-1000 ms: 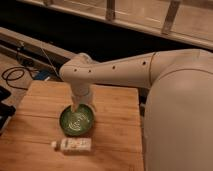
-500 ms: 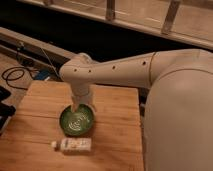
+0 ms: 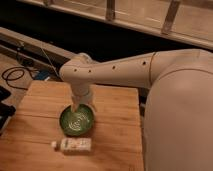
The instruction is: Place the bottle in the ceramic bowl
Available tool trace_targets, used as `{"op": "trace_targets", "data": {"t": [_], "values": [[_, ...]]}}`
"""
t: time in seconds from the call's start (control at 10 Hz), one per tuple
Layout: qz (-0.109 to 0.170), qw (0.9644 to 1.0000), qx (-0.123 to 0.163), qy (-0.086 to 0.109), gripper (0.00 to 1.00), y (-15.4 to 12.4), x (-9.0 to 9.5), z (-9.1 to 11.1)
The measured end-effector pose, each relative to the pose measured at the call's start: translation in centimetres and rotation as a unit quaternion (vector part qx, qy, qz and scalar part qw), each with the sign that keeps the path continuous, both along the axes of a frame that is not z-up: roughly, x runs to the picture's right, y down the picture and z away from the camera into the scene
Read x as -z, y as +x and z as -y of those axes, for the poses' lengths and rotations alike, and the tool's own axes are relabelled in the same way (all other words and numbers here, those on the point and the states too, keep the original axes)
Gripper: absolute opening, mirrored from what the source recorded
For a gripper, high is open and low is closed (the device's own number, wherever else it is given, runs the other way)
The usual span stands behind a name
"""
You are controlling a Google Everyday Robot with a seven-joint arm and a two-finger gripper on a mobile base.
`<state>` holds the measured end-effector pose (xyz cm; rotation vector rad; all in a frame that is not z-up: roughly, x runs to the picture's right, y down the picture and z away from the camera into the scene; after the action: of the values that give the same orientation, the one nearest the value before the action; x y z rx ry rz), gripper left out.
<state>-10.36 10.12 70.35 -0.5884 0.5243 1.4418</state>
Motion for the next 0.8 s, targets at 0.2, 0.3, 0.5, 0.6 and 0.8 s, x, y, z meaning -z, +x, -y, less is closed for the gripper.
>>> {"op": "trace_targets", "data": {"t": [0.2,0.3,0.5,0.6,0.8], "values": [[0.000,1.0000,0.000,0.000,0.65,0.0,0.0,0.0],[0.000,1.0000,0.000,0.000,0.65,0.0,0.0,0.0],[0.000,1.0000,0.001,0.001,0.65,0.0,0.0,0.0],[0.001,1.0000,0.006,0.006,0.65,0.1,0.1,0.1],[0.020,0.9975,0.062,0.028,0.65,-1.2,0.4,0.6]]}}
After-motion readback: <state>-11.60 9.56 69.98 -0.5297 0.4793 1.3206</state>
